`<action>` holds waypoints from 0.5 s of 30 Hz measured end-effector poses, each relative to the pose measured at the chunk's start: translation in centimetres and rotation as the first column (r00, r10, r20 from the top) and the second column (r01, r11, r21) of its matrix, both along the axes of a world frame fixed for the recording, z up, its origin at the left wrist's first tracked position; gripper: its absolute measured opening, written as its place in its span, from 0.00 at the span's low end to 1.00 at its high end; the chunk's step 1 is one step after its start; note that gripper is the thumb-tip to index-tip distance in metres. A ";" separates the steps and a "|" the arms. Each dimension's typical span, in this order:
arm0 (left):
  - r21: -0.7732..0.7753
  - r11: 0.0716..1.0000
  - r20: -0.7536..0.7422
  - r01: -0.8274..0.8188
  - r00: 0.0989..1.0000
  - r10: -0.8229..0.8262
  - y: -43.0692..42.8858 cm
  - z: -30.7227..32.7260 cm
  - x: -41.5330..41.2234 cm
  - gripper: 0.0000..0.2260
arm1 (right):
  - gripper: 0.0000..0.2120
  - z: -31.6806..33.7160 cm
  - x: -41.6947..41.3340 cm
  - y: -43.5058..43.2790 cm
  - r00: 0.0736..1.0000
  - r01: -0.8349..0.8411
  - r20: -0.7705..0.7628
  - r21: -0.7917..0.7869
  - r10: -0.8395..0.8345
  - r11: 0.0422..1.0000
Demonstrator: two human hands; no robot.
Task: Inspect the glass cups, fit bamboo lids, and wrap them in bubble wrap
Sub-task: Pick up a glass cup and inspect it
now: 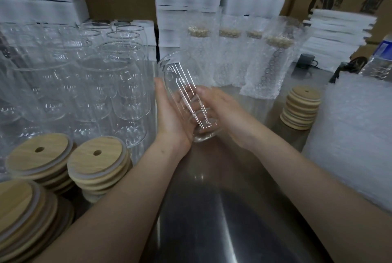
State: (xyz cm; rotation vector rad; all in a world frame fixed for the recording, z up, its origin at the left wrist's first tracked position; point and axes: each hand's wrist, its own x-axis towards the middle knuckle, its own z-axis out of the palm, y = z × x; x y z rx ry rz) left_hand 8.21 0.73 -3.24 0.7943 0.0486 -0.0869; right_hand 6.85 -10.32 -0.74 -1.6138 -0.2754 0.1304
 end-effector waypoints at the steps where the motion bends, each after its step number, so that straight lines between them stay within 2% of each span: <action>1: 0.004 1.000 0.001 -0.005 1.000 0.005 0.0 0.0 0.2 0.37 | 0.09 0.0 0.0 0.3 0.999 0.046 0.015 0.004 -0.046 0.999; 4: -0.030 0.999 0.017 -0.041 0.999 0.042 -0.3 -0.1 0.6 0.36 | 0.27 -0.7 0.1 0.9 0.961 0.237 0.185 -0.154 -0.207 0.959; 7: -0.115 0.993 0.021 -0.030 0.999 0.033 -0.4 -0.1 0.5 0.31 | 0.37 -1.2 -0.4 1.1 0.875 0.416 0.407 -0.355 -0.262 0.837; 10: -0.118 0.993 -0.005 -0.028 1.000 0.027 -0.4 0.0 0.6 0.29 | 0.41 -1.4 -1.0 1.4 0.747 0.589 0.615 -0.434 -0.253 0.682; 12: -0.098 0.994 -0.010 -0.045 0.999 0.044 -0.6 -0.1 0.7 0.28 | 0.42 -1.2 -1.4 1.7 0.706 0.640 0.674 -0.474 -0.219 0.605; 13: -0.095 0.994 -0.015 -0.055 0.998 0.053 -0.6 -0.2 0.7 0.28 | 0.42 -1.0 -1.4 1.7 0.721 0.627 0.663 -0.503 -0.201 0.595; 14: -0.089 0.994 -0.022 -0.068 0.998 0.066 -0.5 -0.2 0.7 0.29 | 0.39 -0.7 -1.3 1.5 0.764 0.576 0.619 -0.524 -0.184 0.628; 15: -0.079 0.994 -0.028 -0.082 0.996 0.080 -0.3 -0.3 0.8 0.29 | 0.34 -0.3 -1.3 1.3 0.818 0.494 0.545 -0.506 -0.181 0.708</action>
